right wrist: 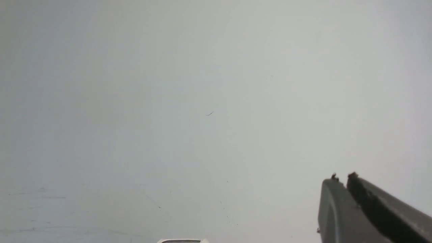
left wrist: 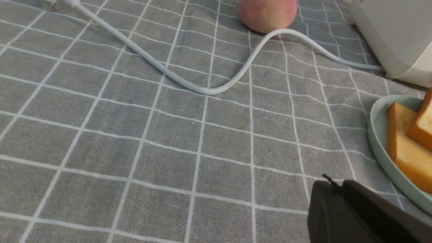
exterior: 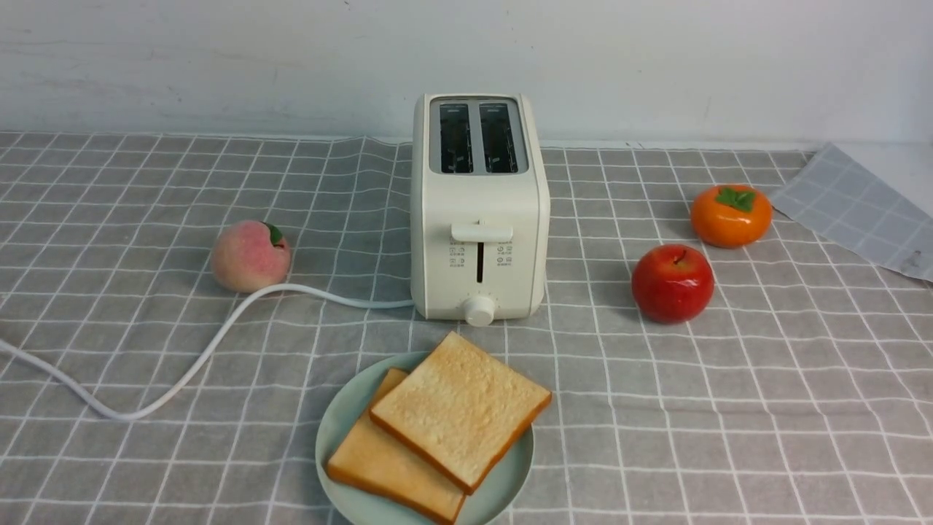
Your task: Take toasted bread from bread machine on grey coffee table place on plate.
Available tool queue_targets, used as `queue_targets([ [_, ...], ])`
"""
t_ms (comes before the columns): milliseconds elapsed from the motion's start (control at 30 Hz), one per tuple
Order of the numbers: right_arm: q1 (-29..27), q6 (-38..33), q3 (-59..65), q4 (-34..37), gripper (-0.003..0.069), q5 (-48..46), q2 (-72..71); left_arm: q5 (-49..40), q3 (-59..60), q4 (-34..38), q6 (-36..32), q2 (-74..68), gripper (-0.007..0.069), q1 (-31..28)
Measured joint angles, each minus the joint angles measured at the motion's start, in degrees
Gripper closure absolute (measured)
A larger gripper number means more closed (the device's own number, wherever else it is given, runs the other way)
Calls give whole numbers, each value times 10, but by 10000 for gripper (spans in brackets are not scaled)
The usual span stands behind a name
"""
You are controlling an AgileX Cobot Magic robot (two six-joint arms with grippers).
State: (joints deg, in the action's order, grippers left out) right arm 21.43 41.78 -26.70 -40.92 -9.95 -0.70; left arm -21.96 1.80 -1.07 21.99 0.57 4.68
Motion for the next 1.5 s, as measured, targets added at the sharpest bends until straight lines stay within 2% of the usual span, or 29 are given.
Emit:
queue_targets([
  [733,0,0,0,-14,594,7,0,0,0,0,0,0,568,0],
  [833,0,-16,0,22,593,28,0,0,0,0,0,0,568,0],
  [900,0,-52,0,77,593,34,0,0,0,0,0,0,567,0],
  [933,0,-115,1,144,592,35,0,0,0,0,0,0,564,0],
  [967,0,-150,3,191,591,36,0,0,0,0,0,0,561,0],
  [1000,0,-159,3,201,591,37,0,0,0,0,0,0,561,0],
  [1033,0,-237,11,269,589,39,0,0,0,0,0,0,558,0],
  [1067,0,-257,13,297,589,39,0,0,0,0,0,0,557,0],
  [1100,0,-322,22,357,587,38,0,0,0,0,0,0,555,0],
  [1167,0,-400,35,427,583,38,0,0,0,0,0,0,554,0],
  [1300,0,-455,53,480,580,33,0,0,0,0,0,0,554,0],
  [1500,0,-465,95,479,573,25,0,0,0,0,0,0,554,0],
])
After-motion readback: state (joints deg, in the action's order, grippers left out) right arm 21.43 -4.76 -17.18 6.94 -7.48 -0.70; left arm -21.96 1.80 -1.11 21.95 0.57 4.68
